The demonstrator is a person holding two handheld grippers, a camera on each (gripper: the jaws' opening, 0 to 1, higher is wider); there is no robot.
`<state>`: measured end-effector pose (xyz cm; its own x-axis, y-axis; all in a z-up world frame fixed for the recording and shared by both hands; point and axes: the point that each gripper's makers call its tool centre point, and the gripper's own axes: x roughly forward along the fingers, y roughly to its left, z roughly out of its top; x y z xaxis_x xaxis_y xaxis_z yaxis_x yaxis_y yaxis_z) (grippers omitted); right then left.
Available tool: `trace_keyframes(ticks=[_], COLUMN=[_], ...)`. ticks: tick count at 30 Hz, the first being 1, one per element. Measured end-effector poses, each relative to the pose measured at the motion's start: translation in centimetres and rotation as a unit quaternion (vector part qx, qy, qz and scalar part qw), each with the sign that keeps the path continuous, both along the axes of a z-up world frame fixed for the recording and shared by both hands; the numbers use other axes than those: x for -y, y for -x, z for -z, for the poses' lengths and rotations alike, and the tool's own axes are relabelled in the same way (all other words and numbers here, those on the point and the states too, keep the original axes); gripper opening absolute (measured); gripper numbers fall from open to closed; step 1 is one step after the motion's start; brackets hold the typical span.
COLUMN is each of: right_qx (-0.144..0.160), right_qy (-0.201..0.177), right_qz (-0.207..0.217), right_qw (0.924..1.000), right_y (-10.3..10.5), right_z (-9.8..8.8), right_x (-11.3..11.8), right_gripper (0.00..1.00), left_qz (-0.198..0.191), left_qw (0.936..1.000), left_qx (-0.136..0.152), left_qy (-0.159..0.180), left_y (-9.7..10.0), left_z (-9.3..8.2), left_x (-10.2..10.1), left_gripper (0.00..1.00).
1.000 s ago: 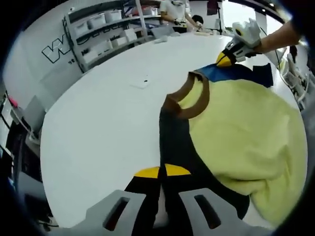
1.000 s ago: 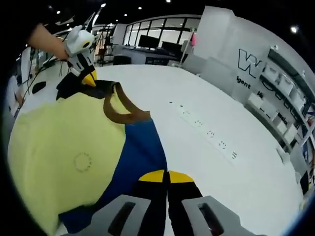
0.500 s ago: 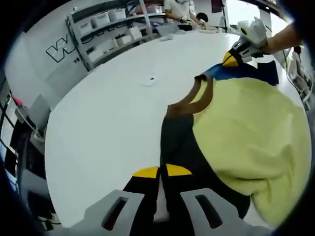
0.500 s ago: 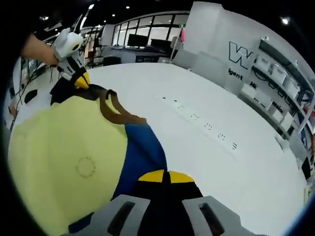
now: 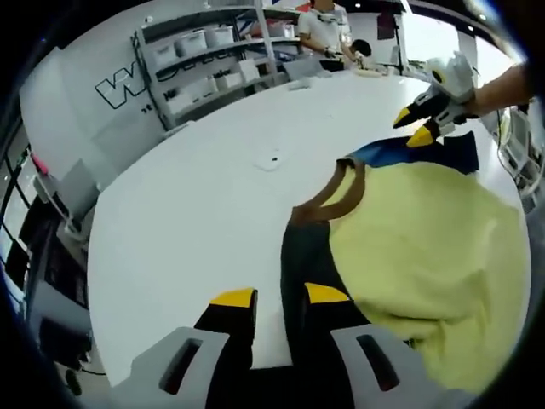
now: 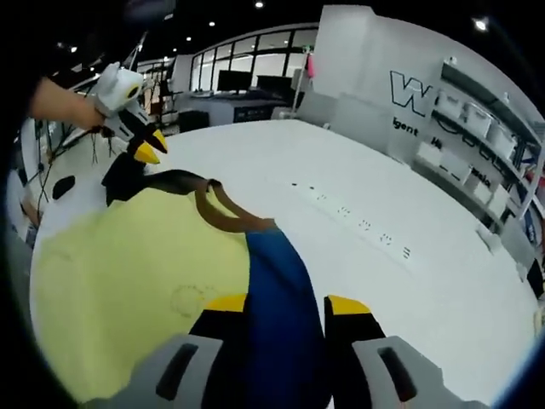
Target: Fold the garment on the visible template until the final outline fits inside the template.
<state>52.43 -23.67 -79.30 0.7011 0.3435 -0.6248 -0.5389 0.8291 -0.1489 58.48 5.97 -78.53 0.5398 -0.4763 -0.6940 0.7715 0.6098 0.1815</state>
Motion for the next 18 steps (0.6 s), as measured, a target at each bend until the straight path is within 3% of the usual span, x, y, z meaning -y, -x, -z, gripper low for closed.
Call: trace_keyframes(ticks=[8, 13, 18], right_qx=[-0.003, 0.003, 0.011], right_qy=[-0.017, -0.028, -0.047], right_qz=[0.010, 0.015, 0.030], right_qw=[0.9998, 0.9995, 0.9984], right_y=[3.2, 5.4, 7.4], right_z=[-1.4, -2.4, -3.3], right_x=[-0.7, -1.1, -1.6], right_gripper=[0.53, 0.58, 0.67], left_qz=[-0.019, -0.027, -0.024], left_qw=[0.9996, 0.9992, 0.9995], left_qx=[0.000, 0.000, 0.004], left_qy=[0.021, 0.031, 0.018], left_y=[2.6, 4.4, 6.1], left_z=[-1.3, -1.9, -1.7], left_x=[-1.2, -2.1, -3.1], left_gripper=[0.35, 0.38, 0.41])
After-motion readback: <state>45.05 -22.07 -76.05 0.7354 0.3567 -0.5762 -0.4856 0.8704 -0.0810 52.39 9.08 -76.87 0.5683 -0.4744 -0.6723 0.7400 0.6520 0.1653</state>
